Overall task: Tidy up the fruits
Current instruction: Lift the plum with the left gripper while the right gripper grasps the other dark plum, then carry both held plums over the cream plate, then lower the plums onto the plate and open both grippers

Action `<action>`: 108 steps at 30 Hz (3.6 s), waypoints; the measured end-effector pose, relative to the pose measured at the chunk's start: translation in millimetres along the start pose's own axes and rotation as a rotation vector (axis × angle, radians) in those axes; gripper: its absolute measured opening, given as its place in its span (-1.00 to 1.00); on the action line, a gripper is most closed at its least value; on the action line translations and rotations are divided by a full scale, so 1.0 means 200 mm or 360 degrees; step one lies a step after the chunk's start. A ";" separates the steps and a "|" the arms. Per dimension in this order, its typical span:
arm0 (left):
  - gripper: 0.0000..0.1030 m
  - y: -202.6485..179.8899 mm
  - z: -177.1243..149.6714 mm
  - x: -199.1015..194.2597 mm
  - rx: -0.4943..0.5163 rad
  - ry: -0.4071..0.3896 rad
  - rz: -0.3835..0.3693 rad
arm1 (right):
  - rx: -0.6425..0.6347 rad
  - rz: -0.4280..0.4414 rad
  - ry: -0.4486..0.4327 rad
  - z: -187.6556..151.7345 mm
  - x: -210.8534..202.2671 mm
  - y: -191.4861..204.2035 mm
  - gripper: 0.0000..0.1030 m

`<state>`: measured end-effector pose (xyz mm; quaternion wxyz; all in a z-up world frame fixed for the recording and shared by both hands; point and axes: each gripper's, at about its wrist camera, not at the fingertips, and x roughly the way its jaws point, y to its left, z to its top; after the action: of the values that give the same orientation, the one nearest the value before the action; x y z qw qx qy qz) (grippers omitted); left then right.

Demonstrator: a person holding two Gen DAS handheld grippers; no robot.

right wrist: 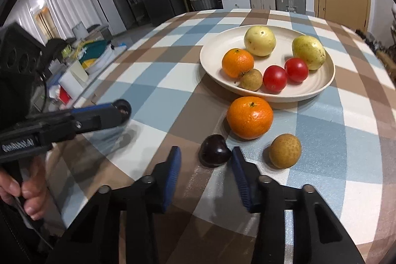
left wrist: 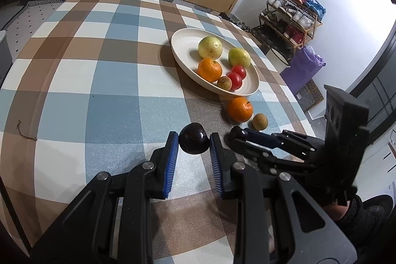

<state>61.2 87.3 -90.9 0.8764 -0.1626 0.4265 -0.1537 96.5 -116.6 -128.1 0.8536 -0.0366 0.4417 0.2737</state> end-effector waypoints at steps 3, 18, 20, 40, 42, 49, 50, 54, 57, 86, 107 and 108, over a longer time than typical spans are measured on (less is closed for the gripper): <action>-0.55 0.00 0.01 0.00 0.0003 -0.0007 0.0000 | -0.0036 -0.0059 -0.0003 0.00 0.02 0.01 -0.52; -0.55 -0.04 0.10 0.02 0.0040 -0.0025 -0.0009 | 0.0072 0.0048 -0.0129 0.04 -0.10 -0.03 -0.53; -0.55 -0.05 0.13 0.03 0.0048 -0.0028 -0.0009 | 0.0074 0.0057 -0.0151 0.06 -0.12 -0.04 -0.53; -0.55 -0.25 0.50 0.27 0.0160 -0.0005 -0.0024 | 0.0166 0.0131 -0.0302 0.30 -0.22 -0.24 -0.52; -0.55 -0.27 0.53 0.31 0.0165 0.0009 -0.0033 | 0.0182 0.0129 -0.0303 0.32 -0.21 -0.27 -0.52; -0.55 -0.32 0.63 0.45 0.0168 0.0045 -0.0043 | 0.0237 0.0141 -0.0282 0.37 -0.16 -0.36 -0.52; -0.55 -0.33 0.64 0.47 0.0166 0.0055 -0.0053 | 0.0240 0.0142 -0.0275 0.38 -0.15 -0.37 -0.52; -0.55 -0.34 0.68 0.54 0.0173 0.0092 -0.0064 | 0.0260 0.0140 -0.0275 0.42 -0.13 -0.42 -0.52; -0.55 -0.34 0.70 0.59 0.0184 0.0113 -0.0070 | 0.0272 0.0144 -0.0270 0.45 -0.11 -0.45 -0.52; -0.55 -0.36 0.78 0.75 0.0235 0.0187 -0.0076 | 0.0349 0.0096 -0.0277 0.56 -0.01 -0.60 -0.21; -0.41 -0.37 0.58 0.41 0.0193 0.0063 -0.0002 | 0.0320 0.0025 -0.0546 0.46 -0.36 -0.48 -0.05; -0.41 -0.37 0.56 0.39 0.0192 0.0058 0.0002 | 0.0321 0.0014 -0.0552 0.46 -0.38 -0.48 -0.05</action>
<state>187.8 6.3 -49.3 0.8768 -0.1066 0.4324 -0.1816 177.4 -203.0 -31.6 0.9151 0.0987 0.3134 0.2339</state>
